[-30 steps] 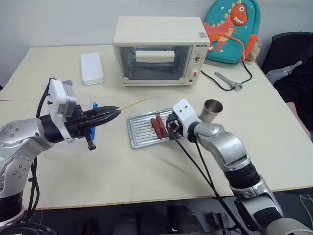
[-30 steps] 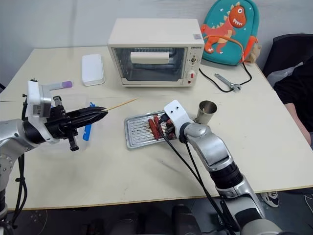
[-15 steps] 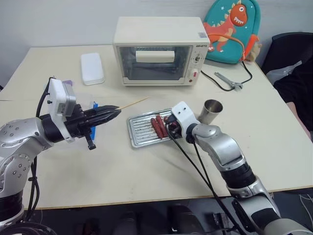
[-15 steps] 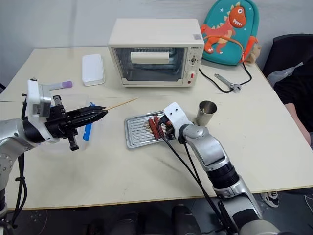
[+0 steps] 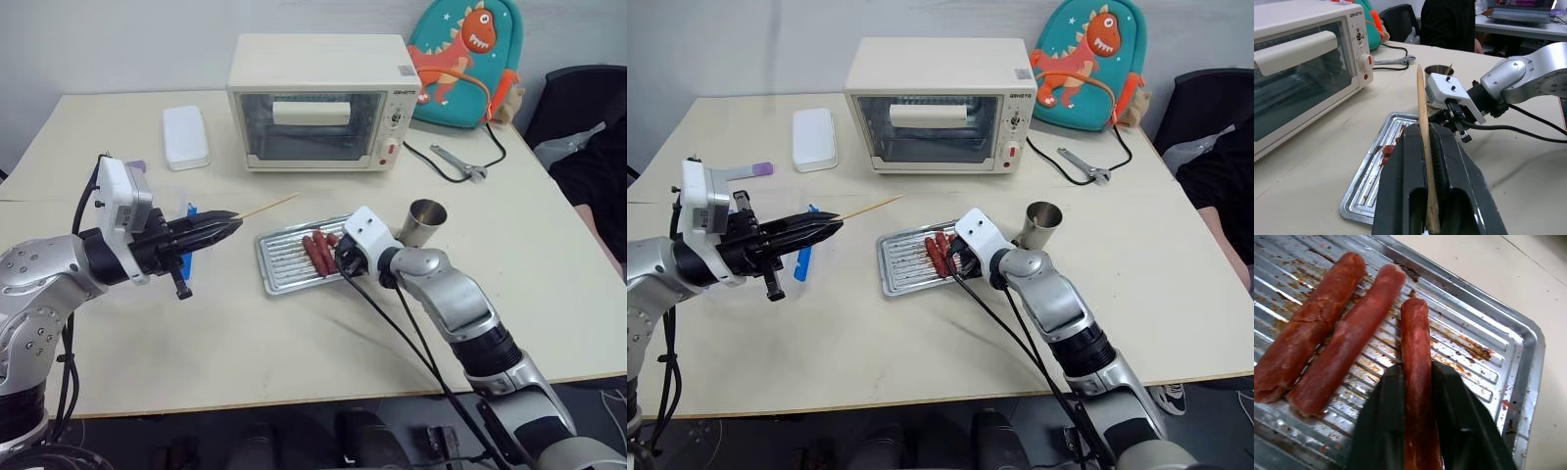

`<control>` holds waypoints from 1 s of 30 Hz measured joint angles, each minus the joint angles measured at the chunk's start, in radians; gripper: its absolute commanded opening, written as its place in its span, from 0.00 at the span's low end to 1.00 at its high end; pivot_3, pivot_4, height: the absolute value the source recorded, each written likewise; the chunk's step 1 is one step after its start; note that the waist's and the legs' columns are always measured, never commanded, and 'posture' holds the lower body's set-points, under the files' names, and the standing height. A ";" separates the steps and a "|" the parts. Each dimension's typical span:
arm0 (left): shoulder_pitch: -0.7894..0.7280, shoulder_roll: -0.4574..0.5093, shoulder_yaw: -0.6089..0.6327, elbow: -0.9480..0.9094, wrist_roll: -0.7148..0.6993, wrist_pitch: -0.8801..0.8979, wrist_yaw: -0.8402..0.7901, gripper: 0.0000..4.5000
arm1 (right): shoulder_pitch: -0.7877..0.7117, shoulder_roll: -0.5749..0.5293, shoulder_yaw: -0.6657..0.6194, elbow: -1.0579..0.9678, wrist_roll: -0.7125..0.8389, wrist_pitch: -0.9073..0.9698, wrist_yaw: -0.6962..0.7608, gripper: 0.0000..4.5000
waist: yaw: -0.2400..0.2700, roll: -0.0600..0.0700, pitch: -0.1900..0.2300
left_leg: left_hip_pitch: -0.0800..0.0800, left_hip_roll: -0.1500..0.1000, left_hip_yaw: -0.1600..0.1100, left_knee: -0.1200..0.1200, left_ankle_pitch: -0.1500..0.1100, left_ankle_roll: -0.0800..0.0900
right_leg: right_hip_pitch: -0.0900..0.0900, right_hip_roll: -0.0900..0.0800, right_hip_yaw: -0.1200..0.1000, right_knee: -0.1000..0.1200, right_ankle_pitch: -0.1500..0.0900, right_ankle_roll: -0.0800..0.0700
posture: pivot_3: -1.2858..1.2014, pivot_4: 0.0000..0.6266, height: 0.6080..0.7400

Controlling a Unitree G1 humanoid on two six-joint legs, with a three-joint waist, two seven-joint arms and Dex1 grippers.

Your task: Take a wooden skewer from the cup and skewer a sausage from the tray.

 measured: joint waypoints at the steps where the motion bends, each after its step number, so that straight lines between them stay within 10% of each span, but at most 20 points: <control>1: 0.000 0.000 0.000 0.000 0.001 0.000 -0.001 0.00 | 0.000 0.000 0.000 0.000 -0.003 -0.001 0.003 0.16 | 0.000 0.000 0.000 | 0.000 0.000 0.000 0.000 0.000 0.000 | 0.000 0.000 0.000 0.000 0.000 0.000 | 0.52 0.24 1.00; 13: -0.005 0.004 -0.005 0.008 0.010 0.000 -0.023 0.00 | -0.005 -0.045 -0.006 -0.016 0.008 0.003 0.083 0.16 | 0.001 0.000 0.000 | 0.000 0.000 0.000 0.000 0.000 0.000 | 0.000 0.000 0.000 0.001 0.000 0.000 | 0.52 0.24 1.00; 30: -0.095 0.162 -0.130 0.169 0.055 -0.033 -0.399 0.00 | -0.305 -0.587 -0.133 -0.221 0.529 0.207 0.881 0.16 | 0.005 0.001 0.001 | -0.001 0.000 0.000 0.000 -0.002 0.003 | 0.001 0.000 -0.001 -0.003 0.000 0.000 | 0.52 0.24 1.00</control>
